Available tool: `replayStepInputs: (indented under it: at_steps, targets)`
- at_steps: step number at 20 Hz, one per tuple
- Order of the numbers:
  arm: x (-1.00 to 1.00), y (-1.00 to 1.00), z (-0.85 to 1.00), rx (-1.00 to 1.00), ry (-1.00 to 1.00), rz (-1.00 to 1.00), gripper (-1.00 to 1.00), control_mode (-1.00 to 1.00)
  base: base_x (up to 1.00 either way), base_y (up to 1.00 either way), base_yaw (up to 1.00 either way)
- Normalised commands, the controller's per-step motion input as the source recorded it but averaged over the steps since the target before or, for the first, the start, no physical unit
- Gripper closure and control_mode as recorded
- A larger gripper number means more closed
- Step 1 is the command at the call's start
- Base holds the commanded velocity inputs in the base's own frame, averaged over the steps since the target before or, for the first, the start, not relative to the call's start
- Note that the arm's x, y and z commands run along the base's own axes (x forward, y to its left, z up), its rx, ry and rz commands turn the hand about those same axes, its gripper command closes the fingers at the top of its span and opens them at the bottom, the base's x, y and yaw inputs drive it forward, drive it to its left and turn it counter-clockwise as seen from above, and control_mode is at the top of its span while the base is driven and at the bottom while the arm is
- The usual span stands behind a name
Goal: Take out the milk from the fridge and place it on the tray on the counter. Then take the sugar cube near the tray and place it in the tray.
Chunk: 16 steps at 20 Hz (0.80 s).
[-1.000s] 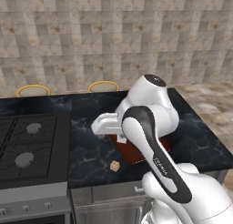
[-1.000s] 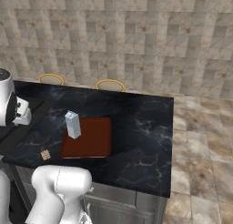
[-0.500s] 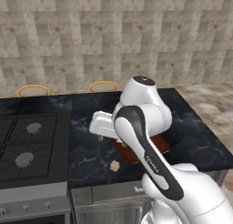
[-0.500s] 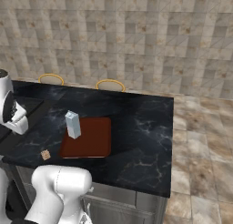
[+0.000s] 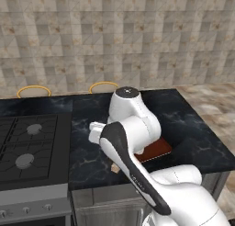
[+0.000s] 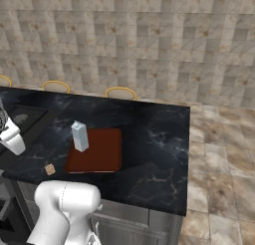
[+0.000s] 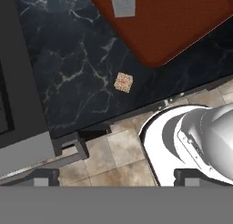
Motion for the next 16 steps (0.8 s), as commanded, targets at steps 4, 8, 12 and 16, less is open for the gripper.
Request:
replayStepInputs:
  at_steps: [4,8,12,16]
  targets:
    - [0.00,-0.31,-0.28,-0.01,0.08,-0.10,-1.00,-1.00,0.00,0.00,0.00]
    - [0.00,-0.27,-0.32,0.00,0.12,-0.06,-1.00,-1.00,0.00,0.00,0.00]
    - [0.00,-0.19,-0.31,0.00,0.11,-0.06,-1.00,-1.00,0.00,0.00,0.00]
    - [0.00,-0.05,-0.33,-0.05,0.03,-0.07,-1.00,-1.00,0.00,0.00,0.00]
